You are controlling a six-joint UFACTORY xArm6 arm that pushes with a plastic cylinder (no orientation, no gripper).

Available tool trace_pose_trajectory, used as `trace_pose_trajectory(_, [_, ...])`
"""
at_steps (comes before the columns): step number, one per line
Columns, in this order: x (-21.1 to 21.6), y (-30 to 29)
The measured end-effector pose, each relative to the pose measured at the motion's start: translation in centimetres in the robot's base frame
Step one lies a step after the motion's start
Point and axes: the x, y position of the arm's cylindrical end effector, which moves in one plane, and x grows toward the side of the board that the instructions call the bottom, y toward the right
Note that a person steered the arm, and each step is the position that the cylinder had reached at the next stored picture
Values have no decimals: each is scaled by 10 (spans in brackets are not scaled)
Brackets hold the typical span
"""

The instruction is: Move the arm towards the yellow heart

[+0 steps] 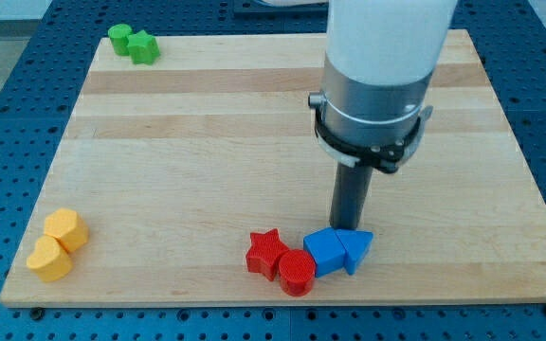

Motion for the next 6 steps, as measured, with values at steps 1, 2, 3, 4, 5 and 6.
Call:
trace_pose_trajectory(1, [-45,-39])
trace_pose_trajectory(2, [-38,-128])
trace_pose_trajectory(3, [13,-180])
trace_pose_trajectory(4, [73,-215])
trace_pose_trajectory(5, [87,-244])
trace_pose_trajectory(6, [87,-281])
